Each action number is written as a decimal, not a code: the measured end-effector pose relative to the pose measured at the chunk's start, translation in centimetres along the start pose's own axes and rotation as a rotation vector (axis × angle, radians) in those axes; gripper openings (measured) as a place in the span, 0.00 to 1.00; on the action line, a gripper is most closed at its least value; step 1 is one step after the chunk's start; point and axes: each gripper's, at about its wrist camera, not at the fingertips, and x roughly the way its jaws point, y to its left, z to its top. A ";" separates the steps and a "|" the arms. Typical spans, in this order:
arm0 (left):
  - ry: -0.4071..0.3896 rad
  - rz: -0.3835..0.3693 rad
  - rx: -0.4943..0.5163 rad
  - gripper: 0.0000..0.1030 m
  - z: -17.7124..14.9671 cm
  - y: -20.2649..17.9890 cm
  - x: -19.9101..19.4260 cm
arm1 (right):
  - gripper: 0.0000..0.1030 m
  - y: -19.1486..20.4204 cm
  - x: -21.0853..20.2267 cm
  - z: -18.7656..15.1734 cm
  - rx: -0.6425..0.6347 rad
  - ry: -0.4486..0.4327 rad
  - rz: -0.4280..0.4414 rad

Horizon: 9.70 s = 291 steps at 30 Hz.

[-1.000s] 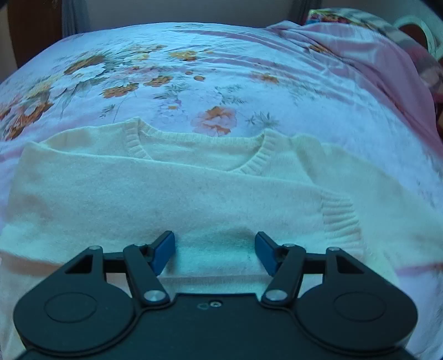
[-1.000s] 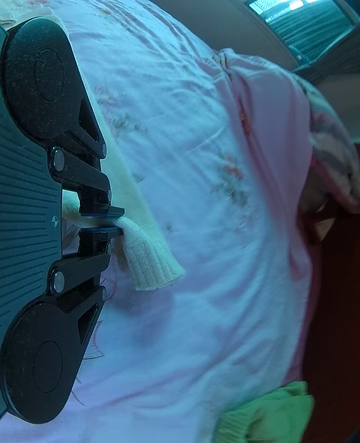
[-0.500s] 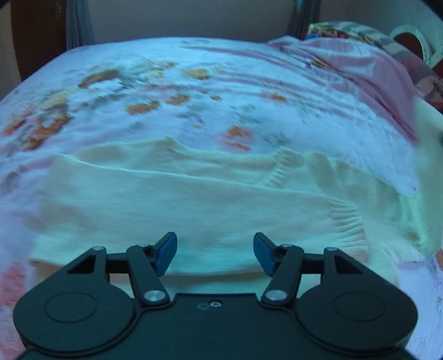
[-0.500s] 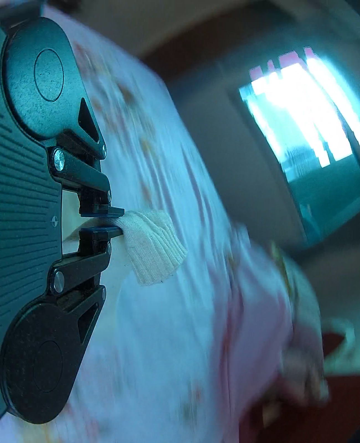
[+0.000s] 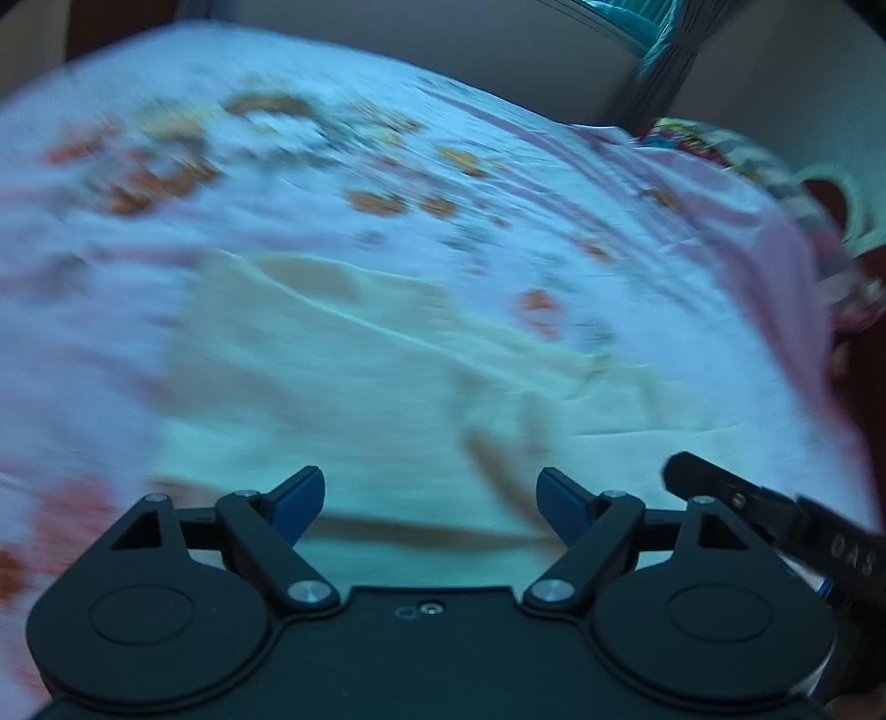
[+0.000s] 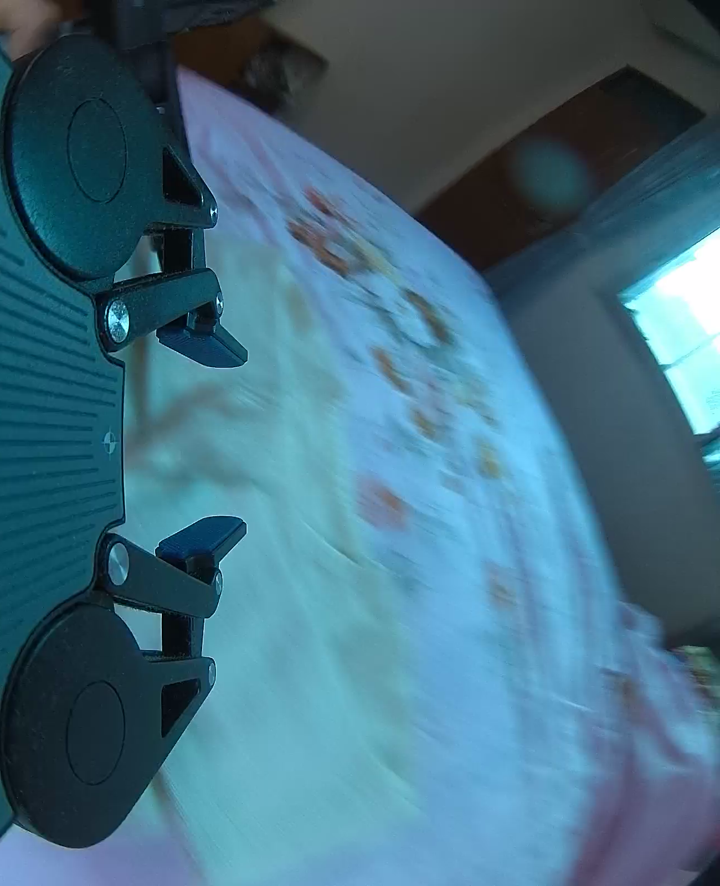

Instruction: Fold small clothes

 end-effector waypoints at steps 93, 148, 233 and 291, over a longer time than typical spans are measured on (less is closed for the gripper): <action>-0.100 0.353 0.106 0.66 5.1 7.4 5.6 | 0.11 -13.3 6.1 5.4 -0.017 0.051 -0.319; -0.033 0.354 0.218 0.62 -3.9 2.0 -0.2 | 0.07 -5.1 -0.2 -3.9 -0.308 0.104 -0.357; -0.087 -0.023 0.129 0.06 -19.3 3.0 -18.4 | 0.06 -2.2 -23.9 -18.6 0.033 0.086 0.044; 0.006 0.250 0.538 0.25 -9.8 6.2 -10.0 | 0.66 -8.3 -13.4 -8.0 -0.166 0.066 -0.270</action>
